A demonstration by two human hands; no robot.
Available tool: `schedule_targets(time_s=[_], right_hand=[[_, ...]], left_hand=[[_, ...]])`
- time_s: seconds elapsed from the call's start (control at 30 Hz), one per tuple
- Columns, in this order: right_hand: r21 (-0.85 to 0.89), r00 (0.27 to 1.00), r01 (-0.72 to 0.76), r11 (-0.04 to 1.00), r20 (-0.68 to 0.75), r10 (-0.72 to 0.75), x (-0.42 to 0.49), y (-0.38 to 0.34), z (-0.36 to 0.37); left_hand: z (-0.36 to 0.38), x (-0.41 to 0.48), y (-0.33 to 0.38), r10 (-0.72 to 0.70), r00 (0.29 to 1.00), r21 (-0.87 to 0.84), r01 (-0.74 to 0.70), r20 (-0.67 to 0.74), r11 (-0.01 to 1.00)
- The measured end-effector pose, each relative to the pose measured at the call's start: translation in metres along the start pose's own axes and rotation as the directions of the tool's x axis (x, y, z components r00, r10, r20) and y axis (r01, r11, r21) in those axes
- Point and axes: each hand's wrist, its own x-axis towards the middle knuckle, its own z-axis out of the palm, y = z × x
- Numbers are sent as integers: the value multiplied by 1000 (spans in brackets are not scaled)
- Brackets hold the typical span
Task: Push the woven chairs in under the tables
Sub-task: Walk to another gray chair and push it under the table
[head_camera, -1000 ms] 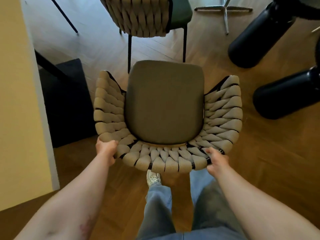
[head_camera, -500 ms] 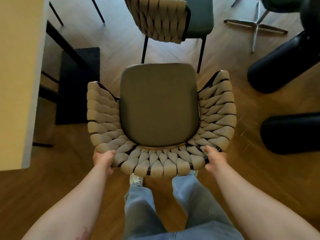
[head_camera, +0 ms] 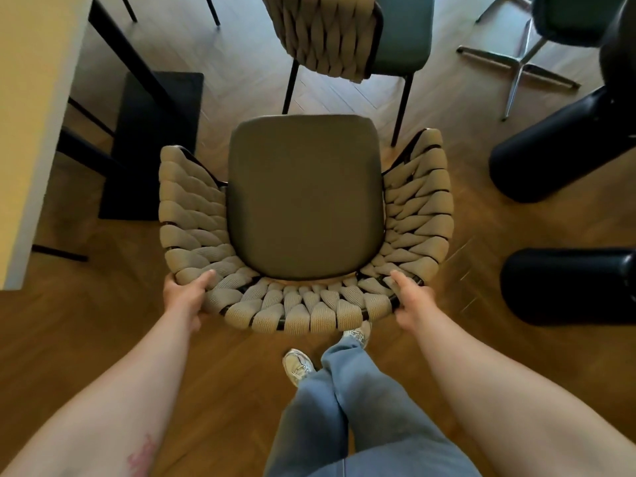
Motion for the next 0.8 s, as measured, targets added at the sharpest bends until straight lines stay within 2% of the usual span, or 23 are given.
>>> schedule_targets(time_s=[0.23, 0.43, 0.63, 0.8], right_hand=[[15, 998, -46, 999, 35, 46, -15, 33, 0], [75, 992, -118, 990, 60, 114, 0, 68, 18], [-21, 995, -77, 997, -62, 75, -4, 56, 19], [-145, 996, -62, 988, -67, 53, 3, 35, 6]], left_hand=[[5, 1, -11, -61, 994, -59, 66, 86, 996], [7, -1, -11, -76, 994, -156, 87, 76, 984], [7, -7, -18, -83, 994, -203, 96, 71, 975], [18, -32, -37, -121, 991, -262, 131, 51, 956]])
